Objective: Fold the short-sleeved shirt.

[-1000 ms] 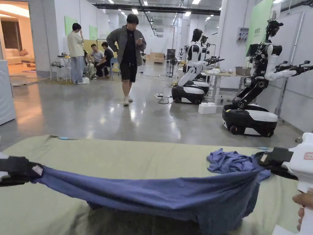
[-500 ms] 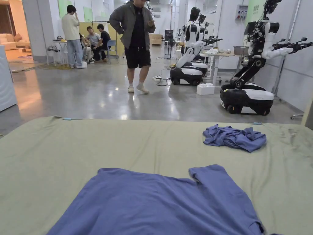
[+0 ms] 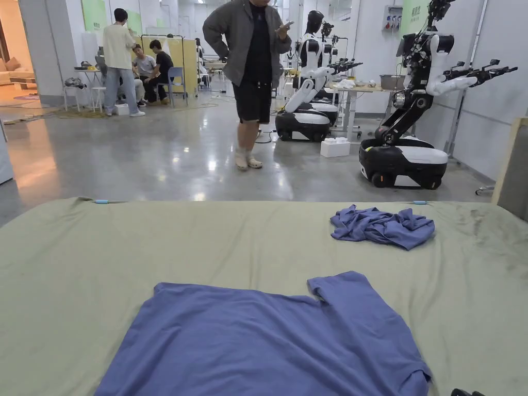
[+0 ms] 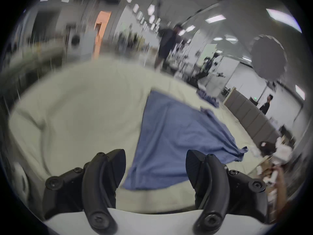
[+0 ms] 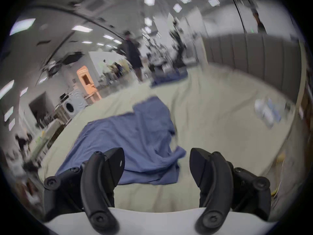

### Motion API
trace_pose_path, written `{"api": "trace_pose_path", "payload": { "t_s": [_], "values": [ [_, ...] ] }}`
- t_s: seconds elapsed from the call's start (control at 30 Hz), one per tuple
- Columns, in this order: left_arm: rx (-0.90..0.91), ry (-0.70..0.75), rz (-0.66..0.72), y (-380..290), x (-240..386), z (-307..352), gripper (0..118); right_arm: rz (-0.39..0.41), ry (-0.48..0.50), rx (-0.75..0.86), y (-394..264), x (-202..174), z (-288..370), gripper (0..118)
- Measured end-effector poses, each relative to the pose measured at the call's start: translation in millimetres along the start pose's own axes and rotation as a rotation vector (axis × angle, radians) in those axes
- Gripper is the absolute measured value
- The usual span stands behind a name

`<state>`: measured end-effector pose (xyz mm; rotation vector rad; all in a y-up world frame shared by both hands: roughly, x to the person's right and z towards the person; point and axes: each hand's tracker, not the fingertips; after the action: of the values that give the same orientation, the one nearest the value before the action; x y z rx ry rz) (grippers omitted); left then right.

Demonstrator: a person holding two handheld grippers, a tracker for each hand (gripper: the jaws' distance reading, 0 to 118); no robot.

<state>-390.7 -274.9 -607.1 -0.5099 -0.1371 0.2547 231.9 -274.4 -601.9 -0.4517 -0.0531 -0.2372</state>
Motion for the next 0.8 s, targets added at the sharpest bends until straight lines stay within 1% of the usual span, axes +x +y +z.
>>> {"api": "trace_pose_path", "payload": {
  "t_s": [0.07,0.1,0.13,0.17,0.2,0.23,0.27,0.3,0.33,0.37,0.4,0.43,0.47,0.5,0.53,0.57,0.6,0.63,0.67,0.7,0.73,0.77,0.8],
  "values": [
    [0.186,-0.001,-0.136,3,37,40,85,0.132,0.028,0.119,-6,-35,52,86],
    [0.236,-0.012,-0.181,0,53,55,85,0.192,0.041,0.182,-14,-49,72,83],
    [0.281,-0.035,-0.242,-5,70,69,80,0.254,0.075,0.242,-26,-61,92,60],
    [0.311,-0.031,-0.273,-11,85,78,75,0.276,0.068,0.297,-38,-73,107,60],
    [0.327,-0.013,-0.283,-16,96,84,65,0.260,0.072,0.309,-45,-83,119,43],
    [0.331,-0.032,-0.307,-20,106,86,50,0.270,0.054,0.277,-48,-92,122,24],
    [0.295,0.057,-0.337,-31,106,83,0,0.255,0.035,0.275,-52,-95,129,2],
    [0.358,0.087,-0.269,-31,108,86,0,0.204,0.120,0.234,-51,-92,127,2],
    [0.313,-0.047,-0.204,-27,102,84,0,0.199,0.124,0.192,-48,-93,122,2],
    [0.288,-0.139,-0.144,-27,102,78,0,0.210,0.074,0.204,-47,-95,118,2],
    [0.312,-0.093,-0.127,-38,88,60,0,0.208,0.101,0.187,-41,-92,114,2],
    [0.319,-0.068,-0.164,-39,82,53,0,0.192,0.136,0.179,-32,-86,105,2],
    [0.295,-0.091,-0.173,-37,77,45,0,0.186,0.120,0.189,-26,-84,97,2],
    [0.283,-0.080,-0.177,-38,75,40,0,0.175,0.110,0.189,-16,-82,87,2],
    [0.285,-0.072,-0.178,-32,94,50,0,0.164,0.121,0.179,-2,-76,71,2],
    [0.275,-0.091,-0.177,-31,93,49,0,0.158,0.162,0.129,17,-67,42,2],
    [0.262,-0.115,-0.170,-31,93,45,0,0.125,0.148,0.070,35,-61,14,3],
    [0.255,-0.104,-0.169,-32,93,42,0,0.062,0.095,0.041,54,-54,-19,19],
    [0.240,-0.098,-0.176,-29,104,45,0,0.017,0.096,0.028,72,-43,-62,69],
    [0.230,-0.096,-0.181,-30,106,44,0,0.010,0.097,-0.025,89,-33,-106,108],
    [0.220,-0.091,-0.170,-31,108,41,0,-0.034,0.044,-0.134,105,-22,-158,118],
    [0.205,-0.097,-0.149,-31,108,38,0,-0.075,-0.045,-0.178,110,-11,-206,116],
    [0.198,-0.109,-0.141,-34,102,36,0,-0.107,-0.071,-0.272,118,1,-244,114]
  ]
}}
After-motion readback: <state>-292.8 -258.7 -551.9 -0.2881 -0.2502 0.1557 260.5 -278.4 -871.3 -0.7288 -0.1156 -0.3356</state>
